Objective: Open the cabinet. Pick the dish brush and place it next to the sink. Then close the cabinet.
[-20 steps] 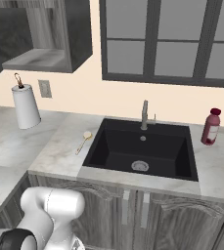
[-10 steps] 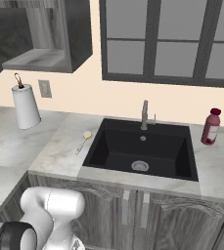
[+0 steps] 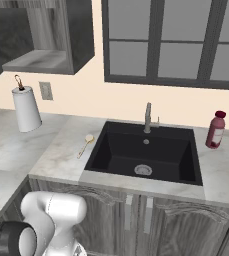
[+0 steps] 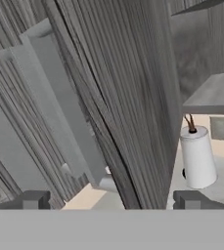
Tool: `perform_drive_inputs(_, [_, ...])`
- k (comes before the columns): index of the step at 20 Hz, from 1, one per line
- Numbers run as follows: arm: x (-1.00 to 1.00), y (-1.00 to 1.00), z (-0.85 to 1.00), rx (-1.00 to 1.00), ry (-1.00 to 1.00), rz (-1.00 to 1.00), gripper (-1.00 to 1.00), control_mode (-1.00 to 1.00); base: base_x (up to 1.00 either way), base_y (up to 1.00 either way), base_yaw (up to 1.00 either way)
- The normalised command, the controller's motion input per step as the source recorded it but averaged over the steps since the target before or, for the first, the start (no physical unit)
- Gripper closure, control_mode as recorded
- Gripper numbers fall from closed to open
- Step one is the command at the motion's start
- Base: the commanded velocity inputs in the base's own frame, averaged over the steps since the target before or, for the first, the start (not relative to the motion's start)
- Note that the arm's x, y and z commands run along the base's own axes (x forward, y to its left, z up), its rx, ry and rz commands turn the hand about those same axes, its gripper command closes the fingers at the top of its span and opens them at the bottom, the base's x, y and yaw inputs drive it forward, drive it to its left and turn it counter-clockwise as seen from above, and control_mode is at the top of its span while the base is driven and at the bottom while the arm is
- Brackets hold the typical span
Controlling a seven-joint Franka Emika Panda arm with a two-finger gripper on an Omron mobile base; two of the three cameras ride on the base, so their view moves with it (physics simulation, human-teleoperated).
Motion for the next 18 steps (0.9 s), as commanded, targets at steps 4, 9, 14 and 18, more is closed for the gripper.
perform_drive_inputs(4, [0.06,0.17,-0.01,-0.01,0.00,0.00,-1.00,-1.00,0.00,0.00,0.00])
perform_drive_inputs(9, [0.27,0.17,-0.13,-0.04,0.00,0.00,-1.00,-1.00,0.00,0.00,0.00])
perform_drive_inputs(14, [0.31,0.20,-0.13,-0.05,-0.03,0.00,-1.00,-1.00,0.00,0.00,0.00])
perform_drive_inputs(18, [0.32,0.05,-0.15,-0.07,-0.02,0.00,-1.00,-1.00,0.00,0.00,0.00])
